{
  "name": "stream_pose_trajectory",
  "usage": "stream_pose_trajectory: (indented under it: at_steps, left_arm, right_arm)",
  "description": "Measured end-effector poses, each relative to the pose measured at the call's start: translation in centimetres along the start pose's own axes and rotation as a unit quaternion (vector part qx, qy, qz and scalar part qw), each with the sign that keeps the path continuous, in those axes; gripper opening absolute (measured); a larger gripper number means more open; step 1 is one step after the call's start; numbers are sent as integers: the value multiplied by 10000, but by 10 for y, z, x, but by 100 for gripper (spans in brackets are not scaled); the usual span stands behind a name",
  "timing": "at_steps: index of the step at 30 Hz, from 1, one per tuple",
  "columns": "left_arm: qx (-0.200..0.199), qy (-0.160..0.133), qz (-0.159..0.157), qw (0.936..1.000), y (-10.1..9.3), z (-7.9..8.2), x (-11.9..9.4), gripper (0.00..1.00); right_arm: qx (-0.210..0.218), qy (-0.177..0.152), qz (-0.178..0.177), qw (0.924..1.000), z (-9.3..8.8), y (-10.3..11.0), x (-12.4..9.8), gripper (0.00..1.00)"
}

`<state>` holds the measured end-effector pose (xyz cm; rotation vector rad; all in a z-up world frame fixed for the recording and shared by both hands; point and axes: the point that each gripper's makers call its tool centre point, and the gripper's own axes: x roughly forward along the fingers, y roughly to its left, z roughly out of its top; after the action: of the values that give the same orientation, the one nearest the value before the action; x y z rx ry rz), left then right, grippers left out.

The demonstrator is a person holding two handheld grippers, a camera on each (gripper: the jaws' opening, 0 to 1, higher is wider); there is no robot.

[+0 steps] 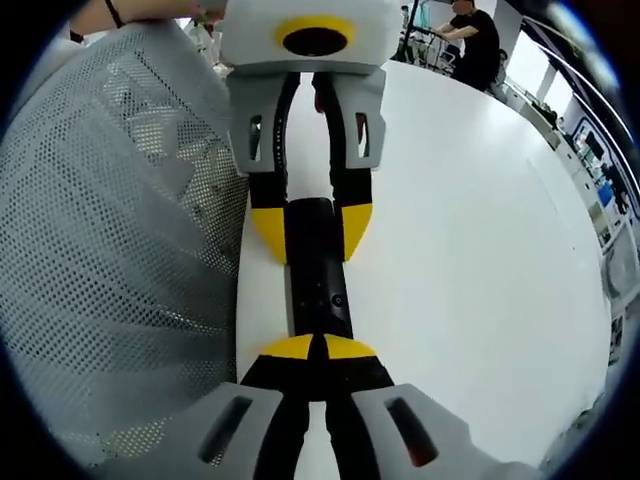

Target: Press the specified remote control buttons in sequence, fully releasing each button before pressing the next.

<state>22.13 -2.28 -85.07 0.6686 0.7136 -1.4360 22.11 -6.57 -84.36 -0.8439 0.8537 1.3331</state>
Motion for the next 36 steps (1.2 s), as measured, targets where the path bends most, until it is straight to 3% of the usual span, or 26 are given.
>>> stream_pose_trajectory:
  at_steps: [22,30,36]
  left_arm:
    - [-11,12,13,10000,-1,0,0,25]
    - [-14,11,18,10000,-1,0,0,25]
    - [-17,13,22,10000,-1,0,1,25]
  right_arm:
    - [140,-81,-45,9999,1,0,0,0]
    - [-90,-76,-93,9999,3,1,1,0]
    - [94,-177,-61,9998,5,0,2,0]
